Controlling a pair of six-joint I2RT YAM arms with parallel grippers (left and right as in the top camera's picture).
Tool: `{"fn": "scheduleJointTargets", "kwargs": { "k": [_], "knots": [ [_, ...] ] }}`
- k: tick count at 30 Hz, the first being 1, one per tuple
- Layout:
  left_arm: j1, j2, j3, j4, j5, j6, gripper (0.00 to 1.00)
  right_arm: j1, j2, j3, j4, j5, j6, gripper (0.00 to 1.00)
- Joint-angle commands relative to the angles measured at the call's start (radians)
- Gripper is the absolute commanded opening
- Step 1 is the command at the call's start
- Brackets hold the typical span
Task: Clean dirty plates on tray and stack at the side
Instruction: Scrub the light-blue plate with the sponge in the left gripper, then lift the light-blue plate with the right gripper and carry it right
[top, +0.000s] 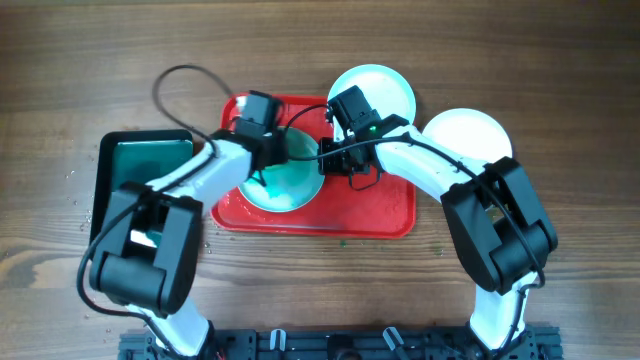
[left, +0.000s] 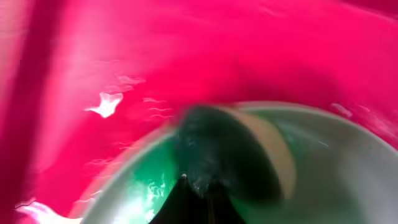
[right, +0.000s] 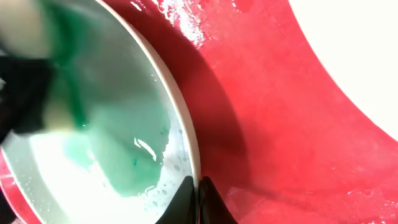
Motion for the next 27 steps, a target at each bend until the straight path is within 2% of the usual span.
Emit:
{"fn": "scheduleJointTargets", "kwargs": {
  "k": [1, 4, 8, 11, 14, 17, 20, 23, 24, 25, 27],
  "knots": [
    [0.122, 0.064, -0.037, -0.121, -0.135, -0.294, 0.04, 0.005, 0.009, 0.018, -0.015, -0.035, -0.017, 0.04],
    [0.139, 0.064, -0.037, -0.201, 0.100, -0.259, 0.04, 0.005, 0.009, 0.018, -0.011, -0.035, -0.016, 0.04],
    [0.139, 0.059, -0.024, -0.183, 0.594, 0.084, 0.04, 0.005, 0.009, 0.018, -0.011, -0.036, -0.018, 0.04],
    [0.142, 0.037, 0.045, -0.187, 0.747, 0.129, 0.04, 0.005, 0.009, 0.018, -0.010, -0.050, -0.030, 0.04],
    [0.160, -0.013, 0.149, -0.228, 0.752, 0.118, 0.04, 0.005, 0.009, 0.018, -0.010, -0.050, -0.032, 0.06],
    [0.195, -0.080, 0.300, -0.287, 0.748, 0.080, 0.04, 0.018, 0.026, 0.017, 0.002, -0.050, -0.014, 0.16],
    [0.255, -0.133, 0.381, -0.299, 0.743, 0.029, 0.04, 0.029, 0.057, 0.018, 0.023, -0.050, 0.034, 0.22],
    [0.309, -0.159, 0.387, -0.320, 0.661, -0.002, 0.04, 0.029, 0.068, 0.018, 0.039, -0.047, 0.076, 0.20],
    [0.320, -0.159, 0.387, -0.340, 0.661, -0.002, 0.04, 0.029, 0.068, 0.018, 0.042, -0.046, 0.077, 0.15],
    [0.325, -0.155, 0.387, -0.368, 0.645, -0.002, 0.04, 0.029, 0.068, 0.018, 0.044, -0.046, 0.077, 0.05],
    [0.322, -0.155, 0.387, -0.427, 0.544, -0.002, 0.04, 0.029, 0.067, 0.018, 0.038, -0.055, 0.077, 0.05]
  ]
}}
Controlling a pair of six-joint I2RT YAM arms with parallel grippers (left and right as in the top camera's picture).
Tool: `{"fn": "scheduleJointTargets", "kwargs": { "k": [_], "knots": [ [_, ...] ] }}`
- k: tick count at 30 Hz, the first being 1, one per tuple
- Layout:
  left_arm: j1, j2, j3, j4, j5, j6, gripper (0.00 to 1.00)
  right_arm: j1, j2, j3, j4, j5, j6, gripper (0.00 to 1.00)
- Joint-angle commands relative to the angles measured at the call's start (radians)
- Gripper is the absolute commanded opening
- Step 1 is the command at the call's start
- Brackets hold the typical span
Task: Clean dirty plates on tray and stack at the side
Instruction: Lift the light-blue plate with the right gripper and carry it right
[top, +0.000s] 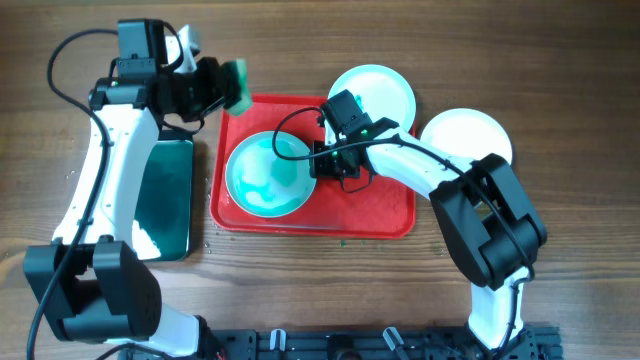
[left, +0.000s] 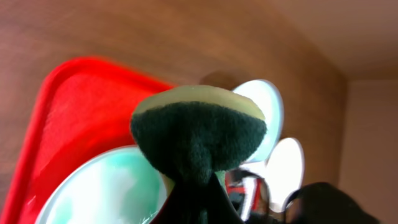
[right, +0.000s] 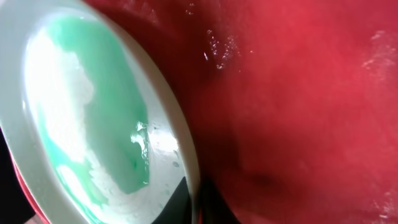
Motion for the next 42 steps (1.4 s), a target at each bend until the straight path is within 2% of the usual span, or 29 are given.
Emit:
{"fn": "scheduleJointTargets", "kwargs": {
  "k": [1, 5, 12, 20, 22, 28, 30, 34, 39, 40, 42],
  "knots": [
    [-0.006, 0.003, 0.000, -0.073, -0.163, -0.018, 0.04, -0.001, 0.017, 0.008, -0.012, -0.021, 0.016, 0.04],
    [-0.012, 0.003, 0.000, -0.119, -0.228, -0.018, 0.04, -0.011, -0.092, 0.020, -0.103, 0.084, -0.047, 0.04],
    [-0.014, 0.003, 0.000, -0.127, -0.235, -0.018, 0.04, 0.079, -0.400, 0.019, -0.296, 0.843, -0.172, 0.04],
    [-0.014, 0.006, -0.001, -0.130, -0.272, -0.022, 0.04, 0.329, -0.419, 0.019, -0.343, 1.461, -0.196, 0.04],
    [-0.014, 0.008, -0.001, -0.130, -0.272, -0.022, 0.04, 0.384, -0.419, 0.019, -0.339, 1.579, -0.224, 0.04],
    [-0.014, 0.008, -0.001, -0.141, -0.273, -0.022, 0.04, 0.502, -0.419, 0.019, -0.310, 1.766, -0.301, 0.04],
    [-0.014, 0.008, -0.001, -0.141, -0.279, -0.022, 0.04, 0.545, -0.420, 0.020, -0.230, 1.898, -0.359, 0.04],
    [-0.014, 0.008, -0.001, -0.142, -0.283, -0.022, 0.04, 0.550, -0.420, 0.019, -0.084, 1.898, -0.505, 0.05],
    [-0.014, 0.008, -0.001, -0.142, -0.288, -0.022, 0.04, 0.549, -0.420, 0.019, -0.045, 1.891, -0.500, 0.04],
    [-0.014, 0.008, -0.001, -0.141, -0.291, -0.022, 0.04, 0.547, -0.420, 0.019, -0.055, 1.839, -0.510, 0.04],
    [-0.014, 0.008, -0.001, -0.140, -0.291, -0.022, 0.04, 0.528, -0.425, 0.019, -0.128, 1.600, -0.495, 0.04]
  ]
}}
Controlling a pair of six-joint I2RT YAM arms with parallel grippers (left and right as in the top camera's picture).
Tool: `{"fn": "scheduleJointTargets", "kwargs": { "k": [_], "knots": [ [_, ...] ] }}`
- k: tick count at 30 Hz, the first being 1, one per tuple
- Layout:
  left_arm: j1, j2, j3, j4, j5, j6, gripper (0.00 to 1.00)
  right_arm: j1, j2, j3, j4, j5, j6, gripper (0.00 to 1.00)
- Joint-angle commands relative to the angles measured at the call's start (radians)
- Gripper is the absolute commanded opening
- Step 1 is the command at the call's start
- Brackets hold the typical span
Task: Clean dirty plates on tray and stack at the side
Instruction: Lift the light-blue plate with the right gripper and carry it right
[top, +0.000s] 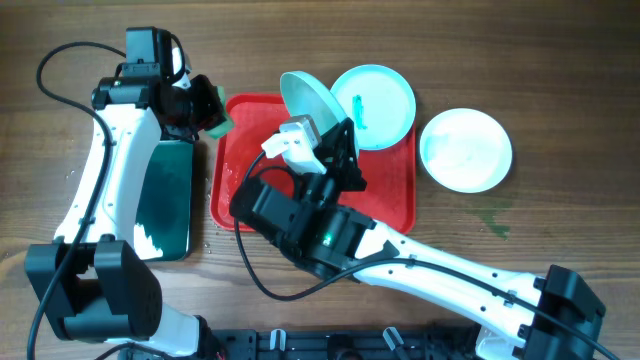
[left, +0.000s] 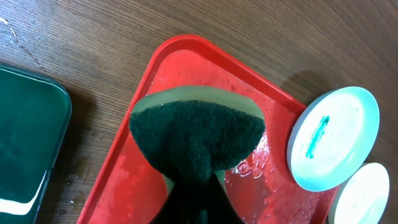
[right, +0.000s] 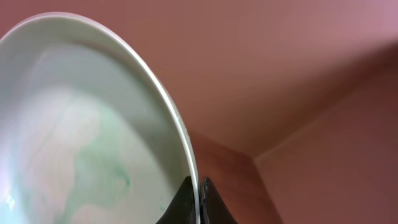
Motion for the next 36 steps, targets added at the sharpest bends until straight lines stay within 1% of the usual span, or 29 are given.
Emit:
{"fn": "scheduleJointTargets", "kwargs": {
  "k": [1, 2, 4, 5, 7, 8, 10, 12, 13, 15, 17, 19, 22, 26, 28, 29, 30, 31, 34, 35, 36],
  "knots": [
    [-0.006, 0.006, 0.001, 0.004, -0.018, -0.014, 0.04, -0.040, -0.015, 0.011, -0.105, -0.343, 0.076, 0.04],
    [-0.006, 0.006, 0.001, 0.004, -0.017, -0.015, 0.04, -0.068, -0.030, 0.011, -0.134, -0.491, 0.154, 0.04],
    [-0.006, 0.006, 0.001, 0.012, -0.017, -0.056, 0.04, -0.151, -0.065, 0.011, -0.133, -0.744, 0.175, 0.04],
    [-0.006, 0.006, 0.001, 0.014, -0.017, -0.070, 0.04, -0.217, -0.085, 0.011, -0.132, -0.861, 0.198, 0.04],
    [-0.006, 0.006, 0.001, 0.014, -0.022, -0.069, 0.04, -0.356, -0.116, 0.011, -0.151, -1.035, 0.267, 0.04],
    [-0.006, 0.006, 0.001, 0.014, -0.032, -0.069, 0.04, -0.486, -0.133, 0.011, -0.179, -1.196, 0.304, 0.04],
    [-0.006, 0.006, 0.001, 0.014, -0.036, -0.069, 0.04, -0.643, -0.139, 0.011, -0.224, -1.361, 0.349, 0.04],
    [-0.006, 0.006, 0.001, 0.015, -0.040, -0.069, 0.04, -0.824, -0.134, 0.011, -0.283, -1.466, 0.378, 0.04],
    [-0.006, 0.006, 0.001, 0.017, -0.044, -0.069, 0.04, -0.949, -0.127, 0.010, -0.332, -1.486, 0.391, 0.04],
    [-0.006, 0.006, 0.001, 0.019, -0.044, -0.069, 0.04, -1.077, -0.116, -0.001, -0.365, -1.488, 0.396, 0.04],
    [-0.006, 0.006, 0.001, 0.016, -0.050, -0.064, 0.04, -1.213, -0.097, -0.041, -0.356, -1.490, 0.396, 0.04],
    [-0.006, 0.006, 0.001, 0.011, -0.077, -0.062, 0.04, -1.302, -0.064, -0.076, -0.343, -1.490, 0.393, 0.04],
    [-0.006, 0.006, 0.001, 0.011, -0.080, -0.063, 0.04, -1.352, -0.009, -0.132, -0.297, -1.478, 0.384, 0.04],
    [-0.006, 0.006, 0.001, 0.011, -0.081, -0.062, 0.04, -1.354, 0.049, -0.195, -0.248, -1.433, 0.432, 0.04],
    [-0.006, 0.006, 0.001, 0.011, -0.081, -0.063, 0.04, -1.354, 0.080, -0.207, -0.243, -1.415, 0.434, 0.04],
    [-0.006, 0.006, 0.001, 0.011, -0.081, -0.063, 0.04, -1.354, 0.086, -0.207, -0.244, -1.413, 0.433, 0.06],
    [-0.006, 0.006, 0.001, 0.011, -0.081, -0.063, 0.04, -1.354, 0.087, -0.207, -0.245, -1.407, 0.431, 0.15],
    [-0.006, 0.006, 0.001, 0.011, -0.081, -0.063, 0.04, -1.355, 0.085, -0.207, -0.245, -1.406, 0.430, 0.20],
    [-0.006, 0.006, 0.001, 0.011, -0.081, -0.063, 0.04, -1.355, 0.084, -0.168, -0.272, -1.425, 0.427, 0.26],
    [-0.006, 0.006, 0.001, 0.011, -0.081, -0.063, 0.04, -1.354, 0.083, -0.142, -0.280, -1.476, 0.383, 0.28],
    [-0.006, 0.006, 0.001, 0.011, -0.081, -0.063, 0.04, -1.343, 0.078, -0.092, -0.286, -1.570, 0.299, 0.33]
  ]
}}
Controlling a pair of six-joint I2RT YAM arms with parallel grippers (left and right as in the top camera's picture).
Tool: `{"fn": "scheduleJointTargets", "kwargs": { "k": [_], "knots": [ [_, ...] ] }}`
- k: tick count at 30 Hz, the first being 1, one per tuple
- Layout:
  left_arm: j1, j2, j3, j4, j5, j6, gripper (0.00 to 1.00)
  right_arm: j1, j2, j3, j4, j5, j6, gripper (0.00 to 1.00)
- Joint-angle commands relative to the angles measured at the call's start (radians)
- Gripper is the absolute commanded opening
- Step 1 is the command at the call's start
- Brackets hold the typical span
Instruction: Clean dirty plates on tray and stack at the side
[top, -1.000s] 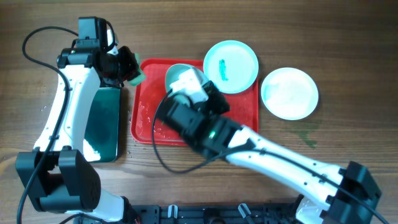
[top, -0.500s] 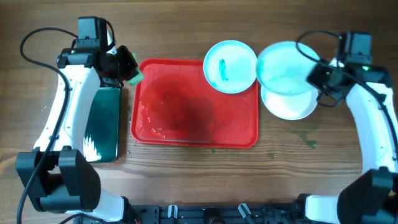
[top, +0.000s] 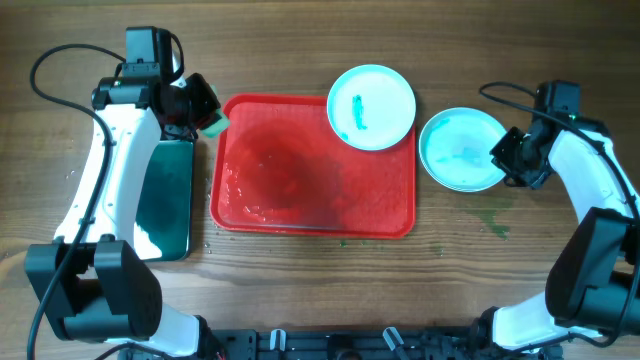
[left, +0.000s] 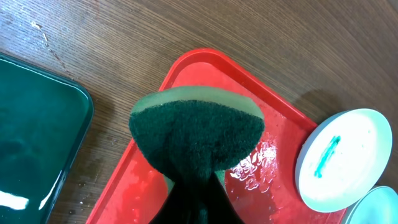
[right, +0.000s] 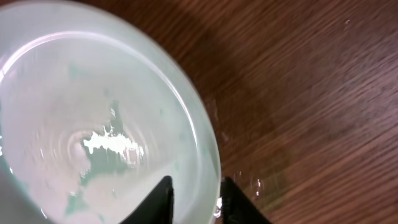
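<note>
The red tray (top: 315, 180) lies wet with no plate in its well. A white plate with a green streak (top: 371, 107) overlaps its far right corner. To the right, on the wood, a plate with a pale green film (top: 460, 150) rests on top of another. My right gripper (top: 507, 160) is open, its fingers astride that plate's right rim (right: 198, 200). My left gripper (top: 200, 105) hovers by the tray's far left corner, shut on a green sponge (left: 196, 134). The streaked plate (left: 345, 158) also shows in the left wrist view.
A dark green tray (top: 165, 200) holding liquid lies left of the red tray, under my left arm. Small green smears mark the wood at the front right (top: 497, 218). Bare wood runs along the front edge.
The right gripper held the washed plate tilted up over the tray's far edge; that plate now lies on the white plate at the right, and the gripper has opened round its rim. The left gripper has barely moved.
First the sponge was pressed into the plate on the tray while the right gripper pinched its rim. Then the sponge was up at the tray's far left. Then the plate was in the air, and now it rests on the side plate, released.
</note>
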Motion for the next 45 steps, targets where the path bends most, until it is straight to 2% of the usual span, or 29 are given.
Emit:
{"fn": "scheduleJointTargets", "kwargs": {
  "k": [1, 3, 5, 9, 13, 15, 19, 33, 36, 38, 42, 45],
  "knots": [
    [-0.006, 0.006, 0.001, 0.000, -0.012, -0.006, 0.04, 0.033, -0.004, 0.142, -0.010, -0.183, -0.146, 0.43],
    [-0.006, 0.006, 0.001, -0.001, -0.012, -0.006, 0.04, 0.080, -0.004, 0.200, -0.013, -0.209, -0.169, 0.49],
    [-0.006, 0.006, 0.001, -0.001, -0.012, -0.006, 0.04, 0.187, -0.004, 0.227, 0.032, -0.212, -0.176, 0.54],
    [-0.006, 0.006, 0.000, -0.001, -0.013, -0.006, 0.04, 0.362, 0.066, 0.222, 0.110, -0.145, -0.170, 0.54],
    [-0.006, 0.006, 0.000, -0.032, -0.049, -0.006, 0.04, 0.439, 0.170, 0.222, 0.089, -0.154, -0.096, 0.40],
    [-0.006, 0.006, 0.000, -0.052, -0.068, -0.006, 0.04, 0.471, 0.208, 0.222, 0.083, -0.154, -0.079, 0.36],
    [-0.006, 0.006, 0.000, -0.061, -0.068, -0.007, 0.04, 0.490, 0.246, 0.222, 0.084, -0.143, -0.055, 0.28],
    [-0.006, 0.006, 0.000, -0.056, -0.068, -0.010, 0.04, 0.490, 0.288, 0.222, 0.072, -0.131, -0.114, 0.28],
    [-0.006, 0.006, 0.000, -0.056, -0.068, -0.010, 0.04, 0.490, 0.315, 0.222, 0.075, -0.134, -0.142, 0.24],
    [-0.006, 0.006, 0.000, -0.053, -0.068, -0.010, 0.04, 0.498, 0.318, 0.222, 0.067, -0.196, -0.209, 0.15],
    [-0.006, 0.006, 0.000, -0.045, -0.068, -0.010, 0.04, 0.566, 0.316, 0.225, 0.003, -0.301, -0.325, 0.14],
    [-0.006, 0.006, 0.000, -0.045, -0.068, -0.010, 0.04, 0.637, 0.299, 0.226, -0.060, -0.308, -0.407, 0.14]
  ]
}}
